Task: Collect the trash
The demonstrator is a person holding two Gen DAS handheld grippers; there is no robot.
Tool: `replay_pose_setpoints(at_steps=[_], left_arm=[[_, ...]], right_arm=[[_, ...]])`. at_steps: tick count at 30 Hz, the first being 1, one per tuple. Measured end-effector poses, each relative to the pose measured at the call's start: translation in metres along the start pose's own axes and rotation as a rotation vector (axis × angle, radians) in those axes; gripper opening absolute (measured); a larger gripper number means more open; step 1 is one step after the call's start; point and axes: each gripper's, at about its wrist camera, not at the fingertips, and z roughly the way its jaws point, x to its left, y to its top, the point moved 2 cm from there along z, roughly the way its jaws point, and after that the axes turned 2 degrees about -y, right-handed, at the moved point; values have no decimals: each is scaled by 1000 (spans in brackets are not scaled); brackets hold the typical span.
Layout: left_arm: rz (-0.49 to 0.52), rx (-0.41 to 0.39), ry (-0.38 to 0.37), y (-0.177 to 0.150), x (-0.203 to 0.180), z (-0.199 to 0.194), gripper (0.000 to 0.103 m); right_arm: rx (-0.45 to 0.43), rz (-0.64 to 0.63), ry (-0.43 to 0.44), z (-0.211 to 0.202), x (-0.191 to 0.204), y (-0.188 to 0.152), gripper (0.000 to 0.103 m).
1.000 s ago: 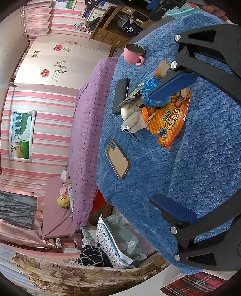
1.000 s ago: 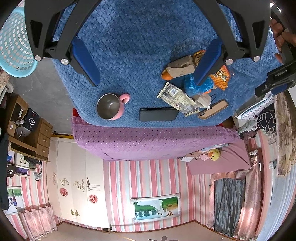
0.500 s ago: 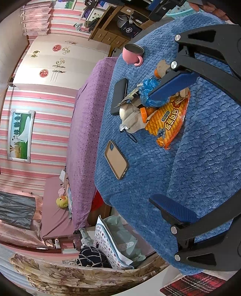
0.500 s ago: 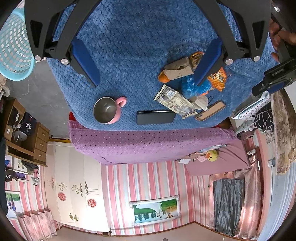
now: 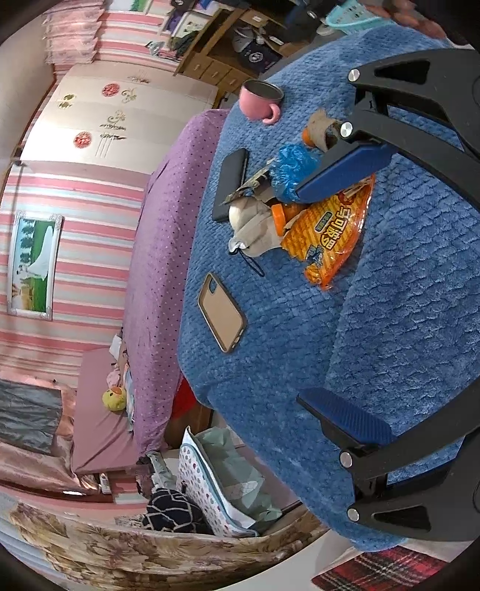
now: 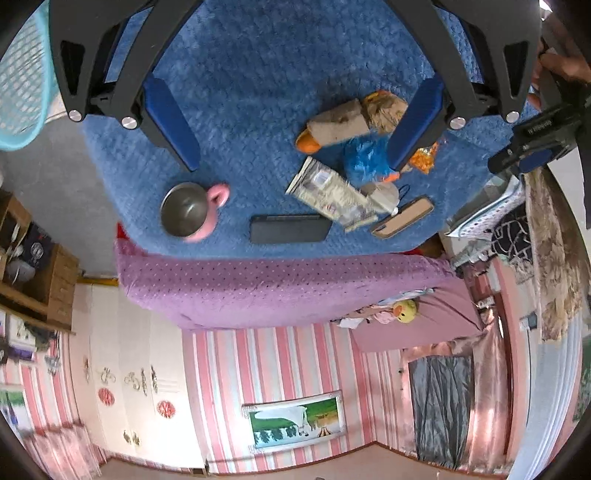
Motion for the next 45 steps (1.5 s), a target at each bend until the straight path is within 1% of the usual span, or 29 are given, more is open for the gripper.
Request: replay_pose_setpoints(at_steps=[1,2,5,7,8,10,11,12,15,17,19,22,23,25,27,29,33,36,38,39,40,41,43,45], left_arm=[[13,1,2,-1,-2,0,98],[23,3,4,-1,-3,0,98],[36,1,9,-1,-6,1,98],[21,-1,2,0,-8,0,98],[17,0,-2,1,-9,0,98],[18,-6,-6,2,-12,-2,98],[21,-8,-6,2,-13,-3,98],[24,-9,-7,2,-14,-5,98],[33,11,-9,-1,-13,-11,98],[34,17,-8,-4,-10,-21,98],[40,-8,-2,-7,-9,-42,98],[74,-99,-12,-3,-11,-73,98],[86,-117,-10,-1,-11,-78,98],[95,-143,2,2,-8,-84,98],[67,-142,0,5,-1,-83,98],[37,-142,-5,7,7,-80,98],[18,-166,16,11,12,-80,98],[12,-183,16,12,13,-82,98],[13,-195,19,13,13,-84,98],[18,-200,20,14,12,-84,98],[23,-201,17,14,11,-84,98],[24,-198,11,14,10,-83,98],[18,-193,-2,15,10,-82,98],[4,-202,7,16,10,-81,98]], right_arm=[[9,7,14,2,0,1,99],[-3,5,24,2,0,1,99],[1,-46,-29,4,5,-2,99],[-10,-37,-30,-1,6,-3,99],[-20,-38,-44,-7,6,-2,99],[-59,-64,-89,-22,12,-2,99],[-78,-71,-96,-32,16,-2,99],[-115,-70,-102,-46,22,-2,99],[-171,-90,-93,-73,34,-3,99],[-206,-116,-114,-89,41,-4,99],[-236,-148,-144,-102,45,-7,99],[-309,-202,-188,-128,51,-7,99],[-335,-225,-189,-138,55,-7,99],[-383,-263,-176,-155,65,-4,99],[-423,-279,-150,-170,72,0,99],[-444,-276,-113,-179,76,1,99],[-466,-301,-73,-183,81,-1,99],[-465,-299,-71,-183,79,-1,99],[-497,-306,-68,-185,76,-3,99],[-507,-314,-50,-186,75,-3,99],[-496,-313,-34,-183,73,-3,99],[-479,-310,-36,-179,72,-2,99],[-407,-311,-41,-156,69,1,99],[-351,-325,-32,-132,70,6,99]])
